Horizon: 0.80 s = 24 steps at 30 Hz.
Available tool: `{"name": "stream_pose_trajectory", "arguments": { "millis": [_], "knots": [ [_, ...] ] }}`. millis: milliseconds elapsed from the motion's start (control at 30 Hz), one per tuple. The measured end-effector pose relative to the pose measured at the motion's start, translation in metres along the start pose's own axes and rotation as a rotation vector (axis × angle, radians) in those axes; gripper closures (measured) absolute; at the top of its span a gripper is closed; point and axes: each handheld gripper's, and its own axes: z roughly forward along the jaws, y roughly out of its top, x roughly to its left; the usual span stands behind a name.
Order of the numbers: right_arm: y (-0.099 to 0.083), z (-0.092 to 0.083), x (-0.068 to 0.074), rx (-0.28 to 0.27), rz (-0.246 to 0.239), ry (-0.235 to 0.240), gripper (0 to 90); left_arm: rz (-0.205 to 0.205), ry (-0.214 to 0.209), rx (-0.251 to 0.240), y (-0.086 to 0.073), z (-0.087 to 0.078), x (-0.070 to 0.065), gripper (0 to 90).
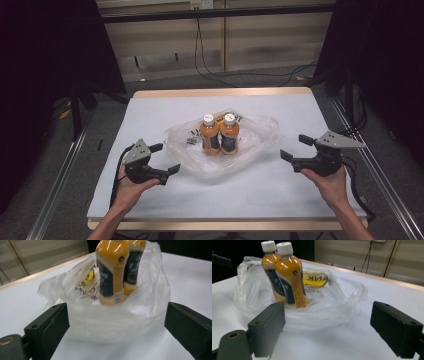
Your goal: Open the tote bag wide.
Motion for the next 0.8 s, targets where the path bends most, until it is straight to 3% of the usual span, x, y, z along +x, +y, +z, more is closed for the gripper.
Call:
{"name": "stream_pose_trajectory", "arguments": {
  "millis": [300, 433, 500, 600, 633, 667, 700, 733, 800],
  "knots": [
    [-0.032, -0.030, 0.007, 0.043, 0.006, -0.055, 9.8, -0.066, 0.037, 0.030, -0.029, -0.024, 0.001, 4.2],
    [-0.045, -0.042, 0.010, 0.051, 0.026, -0.067, 8.6, -0.096, 0.052, 0.054, -0.041, -0.034, -0.004, 3.9],
    [-0.049, -0.048, 0.011, 0.054, 0.021, -0.080, 8.8, -0.094, 0.057, 0.066, -0.046, -0.037, -0.006, 3.9],
    [-0.058, -0.055, 0.009, 0.035, 0.081, -0.076, 8.7, -0.096, 0.050, 0.057, -0.052, -0.039, -0.006, 3.7],
    [-0.059, -0.056, 0.008, 0.042, 0.090, -0.069, 8.7, -0.074, 0.064, 0.072, -0.052, -0.039, -0.007, 4.0],
    [-0.057, -0.060, 0.007, 0.018, 0.113, -0.067, 8.7, -0.049, 0.087, 0.071, -0.052, -0.040, -0.008, 4.0],
    [-0.056, -0.065, 0.006, -0.024, 0.141, -0.063, 7.9, -0.058, 0.072, 0.048, -0.052, -0.040, -0.007, 3.8],
    [-0.055, -0.068, 0.008, -0.051, 0.134, -0.080, 6.9, -0.096, 0.050, 0.031, -0.053, -0.039, -0.007, 3.8],
    [-0.056, -0.067, 0.013, -0.017, 0.097, -0.096, 6.9, -0.085, 0.060, 0.042, -0.053, -0.039, -0.005, 3.7]
  ]
}}
